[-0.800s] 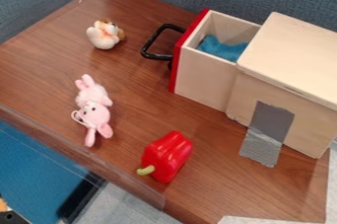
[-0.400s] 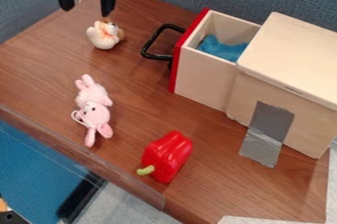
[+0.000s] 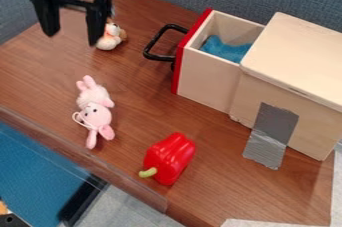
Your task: Move the pink rabbit to the lower left corner of the table
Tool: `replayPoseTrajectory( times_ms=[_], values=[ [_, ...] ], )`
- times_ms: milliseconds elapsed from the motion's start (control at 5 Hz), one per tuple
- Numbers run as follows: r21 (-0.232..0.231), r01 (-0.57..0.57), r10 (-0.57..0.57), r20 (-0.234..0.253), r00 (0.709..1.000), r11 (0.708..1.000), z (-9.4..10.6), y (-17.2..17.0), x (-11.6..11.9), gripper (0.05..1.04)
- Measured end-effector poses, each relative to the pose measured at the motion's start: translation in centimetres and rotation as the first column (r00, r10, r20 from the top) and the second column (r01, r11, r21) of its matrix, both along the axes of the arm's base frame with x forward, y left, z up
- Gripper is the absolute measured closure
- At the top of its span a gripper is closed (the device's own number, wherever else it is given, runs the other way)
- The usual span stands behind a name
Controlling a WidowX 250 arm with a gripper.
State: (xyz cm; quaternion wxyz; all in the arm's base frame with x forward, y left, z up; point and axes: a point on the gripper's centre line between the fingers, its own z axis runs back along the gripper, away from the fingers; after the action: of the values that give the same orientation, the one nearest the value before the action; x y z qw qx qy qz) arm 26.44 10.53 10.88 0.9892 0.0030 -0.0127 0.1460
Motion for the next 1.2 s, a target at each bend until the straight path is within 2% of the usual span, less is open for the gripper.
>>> replayPoseTrajectory(
  times_ms=[200, 400, 600, 800, 1000, 1200],
  values=[
    [0.055, 0.031, -0.029, -0.039, 0.999, 0.998, -3.7, -2.3, -2.0, 0.083],
    [0.099, 0.039, -0.034, -0.049, 0.998, 0.994, -6.4, -4.6, -3.2, 0.083],
    [0.113, 0.049, -0.04, -0.077, 0.996, 0.992, -9.4, -6.8, -4.1, 0.083],
    [0.14, 0.054, -0.041, -0.09, 0.995, 0.989, -10.3, -7.3, -3.8, 0.086],
    [0.176, 0.052, -0.039, -0.077, 0.996, 0.983, -10.5, -6.7, -2.9, 0.127],
    [0.196, 0.045, -0.033, -0.065, 0.997, 0.98, -10.7, -6.0, -2.2, 0.386]
  ],
)
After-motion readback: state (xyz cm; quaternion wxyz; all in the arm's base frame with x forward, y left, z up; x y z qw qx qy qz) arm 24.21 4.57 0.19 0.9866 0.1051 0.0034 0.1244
